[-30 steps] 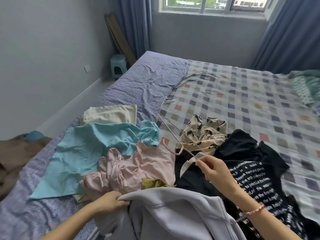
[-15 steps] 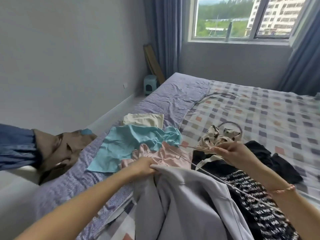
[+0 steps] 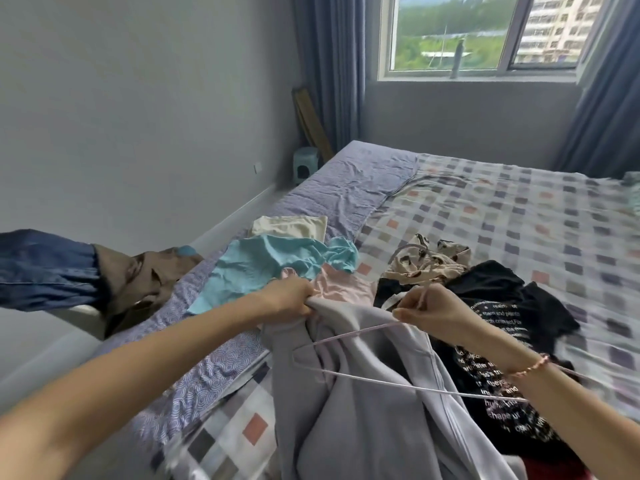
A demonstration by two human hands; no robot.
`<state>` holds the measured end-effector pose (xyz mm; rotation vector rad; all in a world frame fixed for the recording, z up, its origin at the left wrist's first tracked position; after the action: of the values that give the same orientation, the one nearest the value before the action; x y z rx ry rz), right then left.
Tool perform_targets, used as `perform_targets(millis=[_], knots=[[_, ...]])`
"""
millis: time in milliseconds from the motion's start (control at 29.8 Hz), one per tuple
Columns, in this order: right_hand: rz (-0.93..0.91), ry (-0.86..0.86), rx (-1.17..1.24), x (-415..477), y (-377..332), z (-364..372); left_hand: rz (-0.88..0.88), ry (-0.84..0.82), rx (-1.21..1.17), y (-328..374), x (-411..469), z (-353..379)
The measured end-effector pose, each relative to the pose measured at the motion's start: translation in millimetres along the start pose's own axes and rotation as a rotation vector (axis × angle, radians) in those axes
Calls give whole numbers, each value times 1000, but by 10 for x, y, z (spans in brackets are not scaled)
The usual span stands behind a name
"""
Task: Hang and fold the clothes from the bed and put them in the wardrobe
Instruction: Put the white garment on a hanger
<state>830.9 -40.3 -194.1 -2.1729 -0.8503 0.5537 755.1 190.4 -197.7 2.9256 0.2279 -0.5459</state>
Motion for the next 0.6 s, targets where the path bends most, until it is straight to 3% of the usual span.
perform_targets(millis=[470, 604], knots=[[22, 104, -55, -421, 140, -522, 171, -47, 76, 768, -243, -133], [8, 106, 3, -382, 140, -376, 220, -44, 33, 957, -280, -125]])
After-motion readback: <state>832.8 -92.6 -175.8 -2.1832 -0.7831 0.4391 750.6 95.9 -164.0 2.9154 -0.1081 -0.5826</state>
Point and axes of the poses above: each hand's wrist, its own x-axis towards the middle knuckle, its own z-axis out of the palm, y = z × x, the point moved 3 cm from there along x, towards the middle knuckle, and after that the axes turned 5 degrees about -y, right-handed, at the moved point
